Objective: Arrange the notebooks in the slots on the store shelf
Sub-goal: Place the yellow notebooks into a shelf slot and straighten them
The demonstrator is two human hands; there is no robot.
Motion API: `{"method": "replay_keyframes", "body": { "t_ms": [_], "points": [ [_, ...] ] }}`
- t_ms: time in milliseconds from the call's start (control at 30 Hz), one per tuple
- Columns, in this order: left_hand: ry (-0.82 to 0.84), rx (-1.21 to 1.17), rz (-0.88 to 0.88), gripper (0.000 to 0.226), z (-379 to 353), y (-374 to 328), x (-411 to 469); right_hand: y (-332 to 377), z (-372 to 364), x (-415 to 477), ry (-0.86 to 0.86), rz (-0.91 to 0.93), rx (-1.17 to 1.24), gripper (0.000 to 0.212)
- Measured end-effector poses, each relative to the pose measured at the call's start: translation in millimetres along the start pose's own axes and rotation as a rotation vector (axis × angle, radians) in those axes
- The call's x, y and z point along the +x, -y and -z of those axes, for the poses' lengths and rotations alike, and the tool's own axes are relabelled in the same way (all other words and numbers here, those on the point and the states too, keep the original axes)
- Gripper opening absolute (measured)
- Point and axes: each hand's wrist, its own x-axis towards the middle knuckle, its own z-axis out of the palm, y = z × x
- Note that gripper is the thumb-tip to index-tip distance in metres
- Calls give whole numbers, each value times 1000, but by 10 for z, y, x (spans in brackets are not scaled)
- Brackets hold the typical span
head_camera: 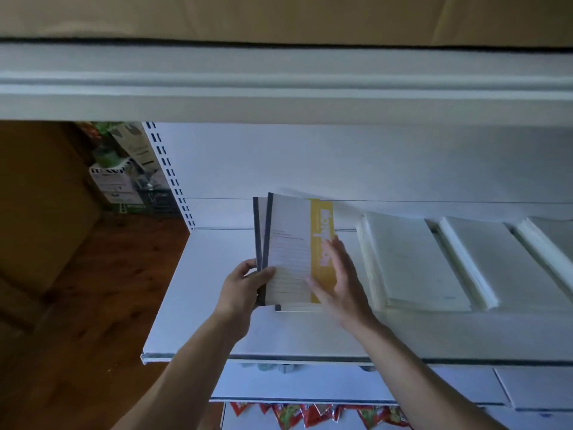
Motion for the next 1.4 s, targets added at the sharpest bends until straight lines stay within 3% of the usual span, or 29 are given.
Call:
{"method": "replay_keyframes", "body": {
  "t_ms": [167,233,300,400,567,767,1133,1400],
  "points": [
    [81,-64,-37,14,89,-42,-71,267,57,128,-37,-305,358,82],
    [111,-58,-58,16,90,-35,-89,254,110,131,-49,-366,471,53],
    [153,-56,-80,19,60,-37,-107,253,189,112,-45,-357,493,26],
    [234,-37,-115,31,-89,-63,-154,293,395,48,-56,-309,531,27],
    [289,-30,-136,24,-685,-129,-308,210,949,-161,-151,-263,542,28],
    [428,26,-200,21,-1856,145,-696,-231,2003,-755,-334,-293,640,20],
    [801,85,33,24,-4793,1433,-1974,-1542,4649,-2684,-763,-400,566,23],
    [829,261,-80,28,-6266,1999,-2547,-2214,5795,-3367,-914,-506,558,20]
  ]
}}
